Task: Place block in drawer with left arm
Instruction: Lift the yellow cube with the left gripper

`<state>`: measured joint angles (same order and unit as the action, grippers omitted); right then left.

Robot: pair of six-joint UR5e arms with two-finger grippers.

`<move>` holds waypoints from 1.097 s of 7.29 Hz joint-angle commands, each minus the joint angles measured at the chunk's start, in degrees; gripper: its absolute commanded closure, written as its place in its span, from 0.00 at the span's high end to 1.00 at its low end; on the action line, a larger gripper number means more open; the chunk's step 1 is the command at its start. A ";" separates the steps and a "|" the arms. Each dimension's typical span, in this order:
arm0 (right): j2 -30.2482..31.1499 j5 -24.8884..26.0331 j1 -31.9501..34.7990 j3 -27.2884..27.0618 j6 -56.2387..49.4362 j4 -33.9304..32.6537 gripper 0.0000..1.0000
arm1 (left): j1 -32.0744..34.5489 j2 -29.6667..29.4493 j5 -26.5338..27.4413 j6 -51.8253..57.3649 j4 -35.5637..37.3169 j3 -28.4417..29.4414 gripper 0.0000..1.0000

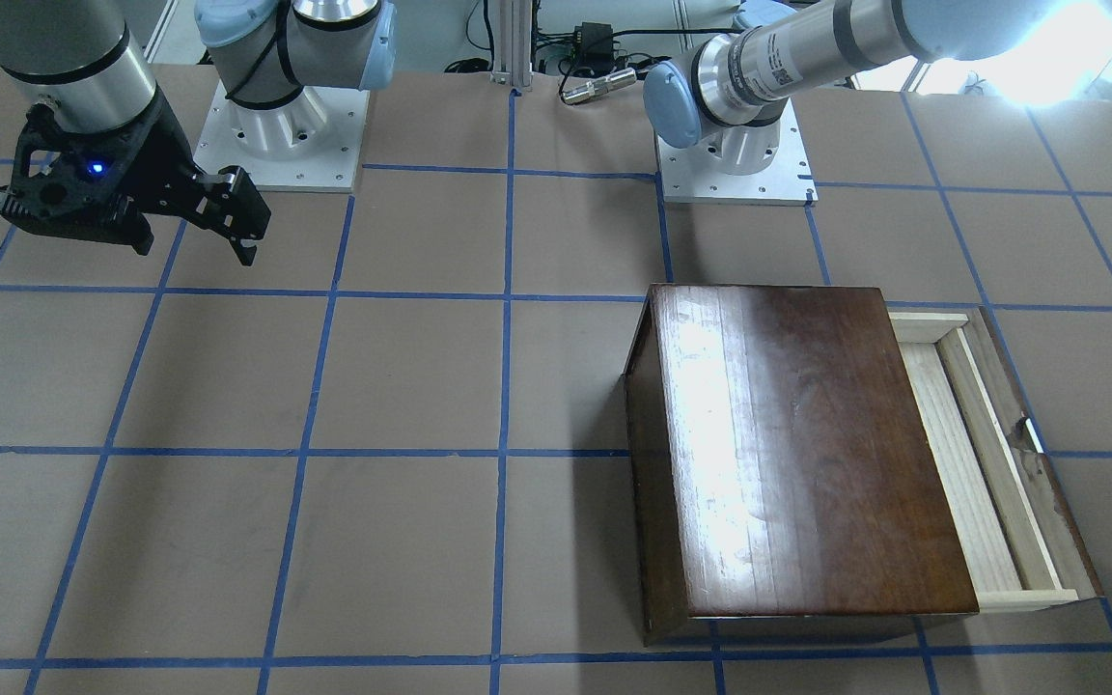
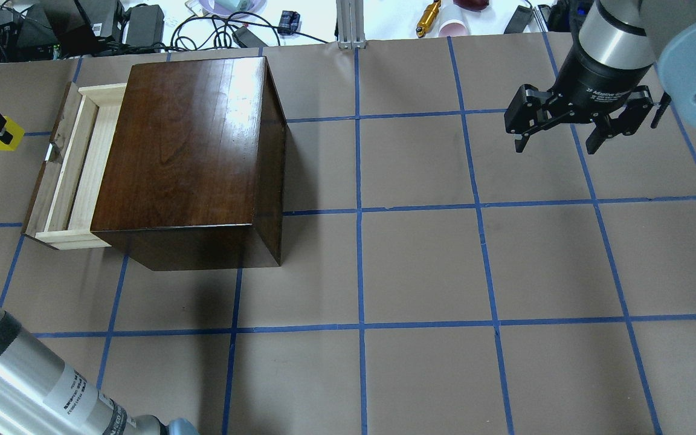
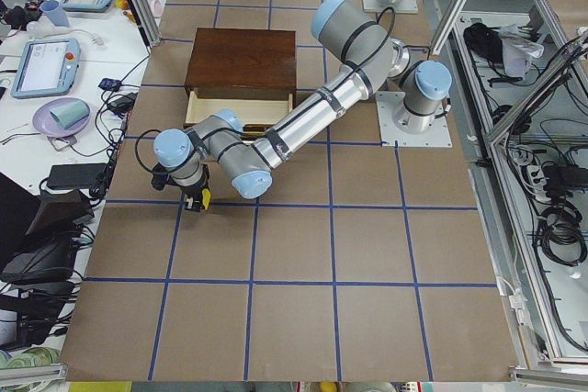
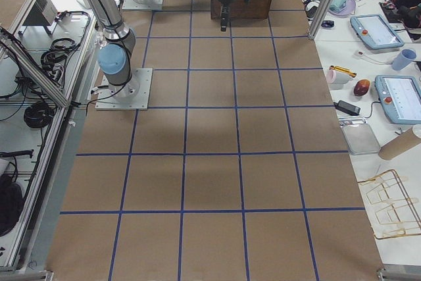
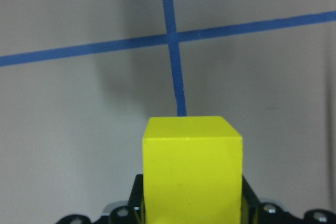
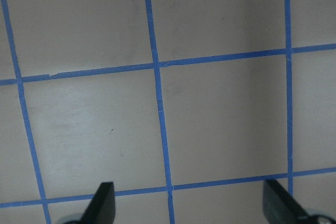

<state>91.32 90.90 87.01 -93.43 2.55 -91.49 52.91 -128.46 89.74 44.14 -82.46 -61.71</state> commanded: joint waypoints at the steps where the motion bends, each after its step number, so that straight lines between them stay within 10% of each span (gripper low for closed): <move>1: 0.00 -0.02 0.00 0.00 0.00 0.00 1.00 | 0.09 7.66 0.26 -0.28 -3.93 -4.89 0.27; 8: 0.00 -0.02 0.00 0.00 0.00 0.00 1.00 | 10.44 22.89 -0.52 -17.65 -6.31 -19.22 0.26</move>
<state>91.32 90.88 87.01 -93.43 2.55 -91.49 60.61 -107.33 89.63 31.14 -88.82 -78.85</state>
